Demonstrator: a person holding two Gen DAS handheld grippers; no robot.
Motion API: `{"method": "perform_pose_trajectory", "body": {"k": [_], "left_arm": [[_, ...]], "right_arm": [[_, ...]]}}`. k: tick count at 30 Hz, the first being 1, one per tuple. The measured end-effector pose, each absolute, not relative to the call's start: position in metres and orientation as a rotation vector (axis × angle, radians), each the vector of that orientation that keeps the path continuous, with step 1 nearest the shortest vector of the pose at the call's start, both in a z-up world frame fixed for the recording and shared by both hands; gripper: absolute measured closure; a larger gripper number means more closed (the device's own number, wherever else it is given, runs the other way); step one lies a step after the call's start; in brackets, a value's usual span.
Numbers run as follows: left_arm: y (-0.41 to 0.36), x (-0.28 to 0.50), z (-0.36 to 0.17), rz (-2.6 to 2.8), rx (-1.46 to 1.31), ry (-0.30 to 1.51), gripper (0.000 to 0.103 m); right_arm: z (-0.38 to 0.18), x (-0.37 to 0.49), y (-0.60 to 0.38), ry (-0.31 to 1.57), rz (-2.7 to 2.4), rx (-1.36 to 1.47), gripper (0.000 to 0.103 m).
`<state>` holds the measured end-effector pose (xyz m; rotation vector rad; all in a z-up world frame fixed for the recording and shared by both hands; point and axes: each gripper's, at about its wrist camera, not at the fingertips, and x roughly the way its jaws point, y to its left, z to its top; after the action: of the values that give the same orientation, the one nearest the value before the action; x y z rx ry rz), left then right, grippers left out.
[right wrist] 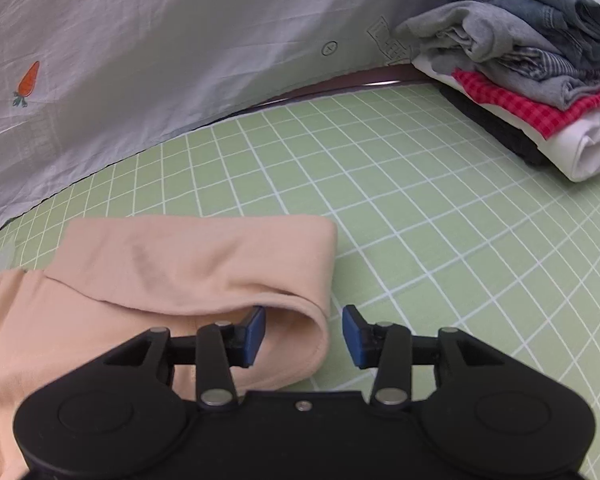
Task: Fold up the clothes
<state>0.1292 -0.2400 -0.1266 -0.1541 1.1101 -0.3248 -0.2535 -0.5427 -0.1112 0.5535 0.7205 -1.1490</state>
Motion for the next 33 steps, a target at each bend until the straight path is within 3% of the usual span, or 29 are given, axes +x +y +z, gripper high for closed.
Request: {"method": "perform_pose_trajectory", "body": {"k": [2, 4, 13, 18, 23, 27, 29, 30, 33], "left_arm": [[-0.24, 0.127, -0.13, -0.325, -0.14, 1.126, 0.093], [-0.241, 0.125, -0.133, -0.327, -0.124, 1.14, 0.091], [-0.24, 0.119, -0.145, -0.329, -0.061, 1.168, 0.079], [-0.242, 0.114, -0.145, -0.323, -0.045, 1.154, 0.078], [-0.249, 0.111, -0.144, -0.33, 0.008, 1.141, 0.077], [-0.244, 0.109, -0.144, -0.326, -0.03, 1.151, 0.076], [-0.244, 0.108, -0.144, -0.333, -0.016, 1.144, 0.076], [-0.245, 0.107, -0.144, -0.337, -0.006, 1.14, 0.076], [-0.25, 0.105, -0.144, -0.343, 0.014, 1.137, 0.074]], "right_arm": [[-0.106, -0.234, -0.54, 0.733, -1.101, 0.47, 0.046], [-0.106, -0.21, -0.539, 0.767, -1.016, 0.389, 0.027], [-0.113, -0.131, -0.524, 0.846, -0.862, 0.095, 0.026], [-0.109, -0.12, -0.524, 0.818, -0.813, 0.142, 0.026], [-0.129, -0.093, -0.534, 0.909, -0.719, 0.099, 0.026], [-0.139, -0.095, -0.545, 0.926, -0.74, 0.148, 0.047], [-0.139, -0.105, -0.55, 0.902, -0.737, 0.189, 0.07], [-0.138, -0.112, -0.553, 0.888, -0.746, 0.2, 0.091], [-0.13, -0.138, -0.562, 0.836, -0.827, 0.215, 0.095]]}}
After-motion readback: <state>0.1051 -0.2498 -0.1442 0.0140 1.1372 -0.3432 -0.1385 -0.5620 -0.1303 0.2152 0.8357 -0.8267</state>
